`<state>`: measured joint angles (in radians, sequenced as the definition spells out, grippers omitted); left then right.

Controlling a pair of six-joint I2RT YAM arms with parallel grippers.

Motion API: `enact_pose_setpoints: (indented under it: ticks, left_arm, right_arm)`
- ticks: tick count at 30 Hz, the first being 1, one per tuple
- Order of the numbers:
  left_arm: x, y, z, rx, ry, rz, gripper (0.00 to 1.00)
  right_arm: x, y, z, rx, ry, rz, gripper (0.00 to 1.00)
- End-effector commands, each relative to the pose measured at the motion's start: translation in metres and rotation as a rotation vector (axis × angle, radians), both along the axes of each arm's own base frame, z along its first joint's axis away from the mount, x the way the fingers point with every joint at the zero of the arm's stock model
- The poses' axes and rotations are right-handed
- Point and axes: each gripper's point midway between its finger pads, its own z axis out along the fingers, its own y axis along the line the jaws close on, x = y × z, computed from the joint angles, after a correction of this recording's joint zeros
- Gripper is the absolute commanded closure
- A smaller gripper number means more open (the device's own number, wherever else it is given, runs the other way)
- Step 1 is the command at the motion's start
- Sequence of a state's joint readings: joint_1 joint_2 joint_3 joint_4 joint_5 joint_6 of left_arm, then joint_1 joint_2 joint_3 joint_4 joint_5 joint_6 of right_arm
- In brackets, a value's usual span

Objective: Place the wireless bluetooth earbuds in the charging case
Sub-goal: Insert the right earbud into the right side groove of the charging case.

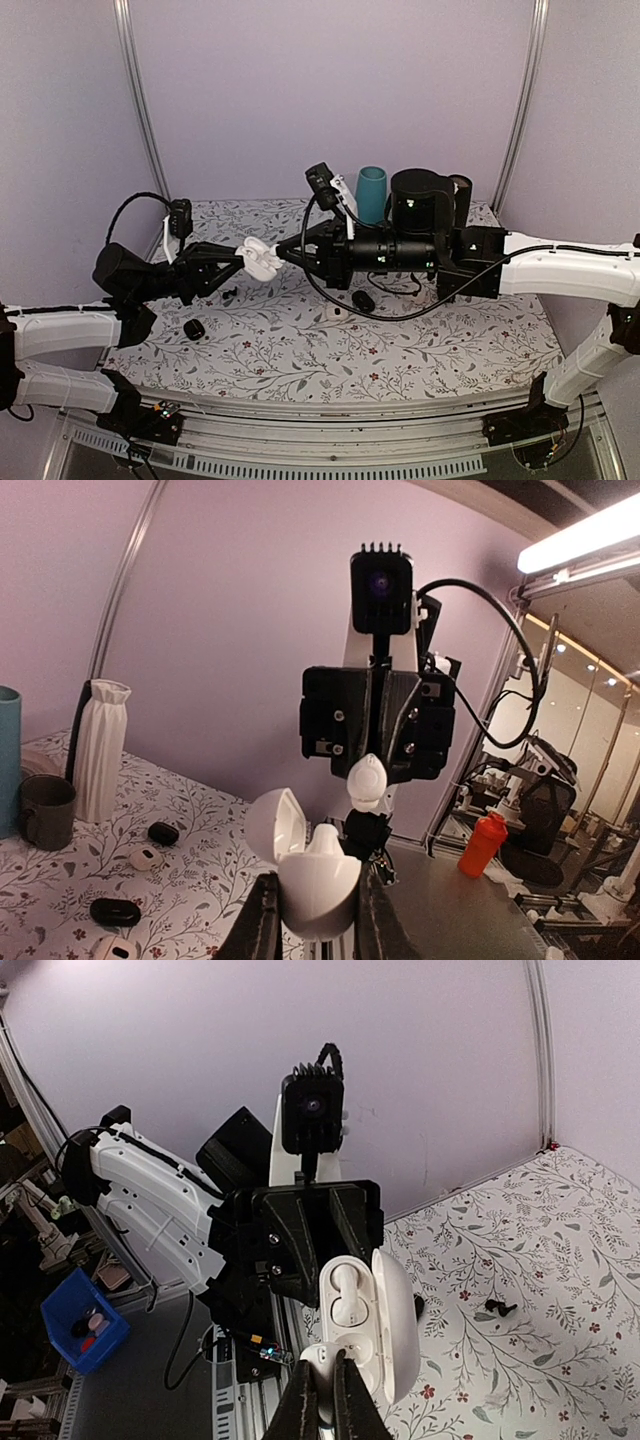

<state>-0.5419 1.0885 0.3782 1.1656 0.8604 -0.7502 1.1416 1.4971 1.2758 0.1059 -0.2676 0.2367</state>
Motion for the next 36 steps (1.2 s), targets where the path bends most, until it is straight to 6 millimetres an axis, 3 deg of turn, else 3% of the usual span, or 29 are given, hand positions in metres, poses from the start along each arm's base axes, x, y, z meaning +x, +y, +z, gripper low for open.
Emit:
enact_pose_setpoints:
  ticks: [1, 25, 36]
  left_arm:
    - [-0.008, -0.002, 0.017, -0.029, -0.062, -0.029, 1.00]
    - [-0.015, -0.001, 0.033, -0.071, -0.094, -0.005, 1.00]
    - [-0.014, 0.002, 0.037, -0.085, -0.100, 0.029, 1.00]
  right_arm:
    - [-0.007, 0.013, 0.004, 0.001, -0.027, 0.034, 0.95]
    - [-0.002, 0.028, -0.024, -0.077, -0.003, 0.010, 0.94]
    - [0.002, 0.026, -0.024, -0.090, -0.002, -0.021, 0.83]
